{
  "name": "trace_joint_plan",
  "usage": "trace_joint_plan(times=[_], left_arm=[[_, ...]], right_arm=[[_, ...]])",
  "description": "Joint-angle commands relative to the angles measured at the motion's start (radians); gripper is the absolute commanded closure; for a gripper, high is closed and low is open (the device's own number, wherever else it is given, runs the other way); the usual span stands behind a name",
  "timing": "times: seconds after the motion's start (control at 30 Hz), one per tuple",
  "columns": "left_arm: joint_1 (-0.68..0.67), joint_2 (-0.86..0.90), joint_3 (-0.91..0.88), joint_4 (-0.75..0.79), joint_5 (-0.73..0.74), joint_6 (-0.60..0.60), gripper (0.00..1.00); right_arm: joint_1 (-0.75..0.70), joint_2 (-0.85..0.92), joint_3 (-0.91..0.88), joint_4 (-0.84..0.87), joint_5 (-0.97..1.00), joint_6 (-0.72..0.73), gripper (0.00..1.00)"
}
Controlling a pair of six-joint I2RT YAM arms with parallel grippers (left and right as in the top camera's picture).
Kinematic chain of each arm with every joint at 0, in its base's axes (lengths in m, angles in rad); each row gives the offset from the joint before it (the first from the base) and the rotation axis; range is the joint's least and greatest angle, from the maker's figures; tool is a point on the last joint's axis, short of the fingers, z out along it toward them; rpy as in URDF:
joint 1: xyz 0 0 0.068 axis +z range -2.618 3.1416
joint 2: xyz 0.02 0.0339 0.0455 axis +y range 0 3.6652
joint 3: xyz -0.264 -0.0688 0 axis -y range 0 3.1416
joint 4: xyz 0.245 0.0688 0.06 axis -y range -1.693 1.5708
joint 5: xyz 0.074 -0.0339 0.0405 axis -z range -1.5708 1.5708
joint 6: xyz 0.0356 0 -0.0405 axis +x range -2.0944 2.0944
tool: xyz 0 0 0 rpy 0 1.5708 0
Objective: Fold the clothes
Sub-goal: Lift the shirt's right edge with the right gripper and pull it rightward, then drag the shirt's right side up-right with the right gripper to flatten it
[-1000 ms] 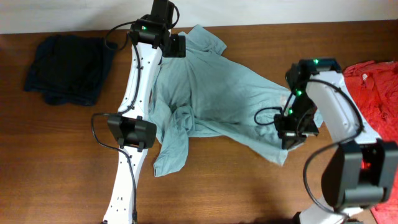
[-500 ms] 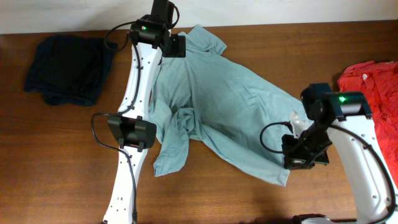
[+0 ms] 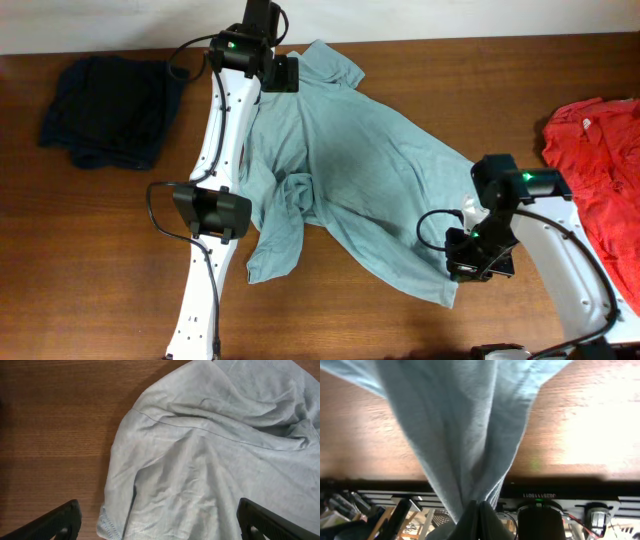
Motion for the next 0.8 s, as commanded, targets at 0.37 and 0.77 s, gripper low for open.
trace_joint_plan(times=[0.37, 0.77], left_arm=[[-0.001, -0.017, 0.006, -0.001, 0.007, -0.009, 0.01], [-0.001, -0.017, 0.006, -0.001, 0.007, -0.009, 0.01]], right_arm=[[0.003, 0.023, 0.005, 0.042, 0.111, 0.099, 0.21], [-0.198, 0.061, 0.182, 0.053, 0.163, 0.05, 0.44]])
